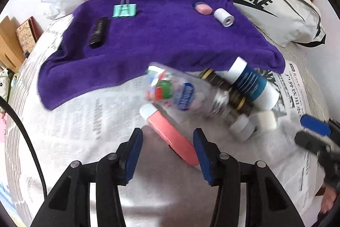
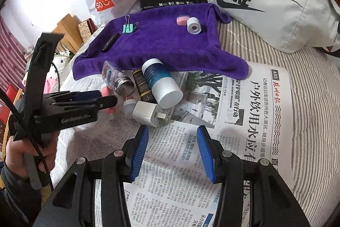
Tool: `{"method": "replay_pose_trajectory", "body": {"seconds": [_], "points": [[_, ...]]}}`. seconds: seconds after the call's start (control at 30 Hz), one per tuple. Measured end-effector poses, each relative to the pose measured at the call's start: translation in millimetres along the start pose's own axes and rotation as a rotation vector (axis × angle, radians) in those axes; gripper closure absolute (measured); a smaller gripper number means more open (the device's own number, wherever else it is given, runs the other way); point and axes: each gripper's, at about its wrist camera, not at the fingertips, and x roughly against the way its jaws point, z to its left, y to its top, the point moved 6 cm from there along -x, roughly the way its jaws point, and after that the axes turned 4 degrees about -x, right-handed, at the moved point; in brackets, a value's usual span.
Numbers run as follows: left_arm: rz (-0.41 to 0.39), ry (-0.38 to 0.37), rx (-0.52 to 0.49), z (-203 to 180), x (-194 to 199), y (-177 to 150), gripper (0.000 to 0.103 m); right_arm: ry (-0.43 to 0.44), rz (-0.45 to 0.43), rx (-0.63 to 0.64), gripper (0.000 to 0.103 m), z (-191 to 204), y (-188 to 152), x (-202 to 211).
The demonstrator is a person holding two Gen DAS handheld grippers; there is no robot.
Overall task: Organize rigid objects
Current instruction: 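Withdraw both tools and move left tool toward the pink marker, then lower left tool over the pink marker and close its fingers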
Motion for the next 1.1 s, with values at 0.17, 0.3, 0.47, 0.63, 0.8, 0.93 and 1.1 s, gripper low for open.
{"method": "replay_pose_trajectory", "body": {"seconds": [0.17, 0.3, 0.47, 0.63, 0.8, 0.93, 1.1], "points": [[0.003, 0.005, 0.028, 26, 11, -17, 0.054, -0.003, 0.003, 0.02, 0.056, 2, 0, -3], [0.0, -0.046, 0.057, 35, 18, -27, 0.054, 0.011, 0.008, 0.02, 0.056, 4, 0, -6], [0.002, -0.048, 0.074, 43, 29, -39, 0.054, 0.017, 0.02, 0.039, 0.056, 11, -2, -10], [0.02, -0.093, 0.119, 46, 28, -47, 0.053, 0.017, 0.023, 0.06, 0.056, 15, -5, -9], [0.016, -0.05, 0.075, 35, 23, -43, 0.05, 0.027, 0.034, 0.046, 0.056, 15, -7, -13], [-0.008, -0.036, 0.004, 27, 13, -27, 0.053, 0.025, 0.044, 0.05, 0.056, 15, -10, -15], [-0.05, -0.022, -0.077, 29, 9, -16, 0.083, 0.019, 0.047, 0.04, 0.056, 10, -11, -14]]}}
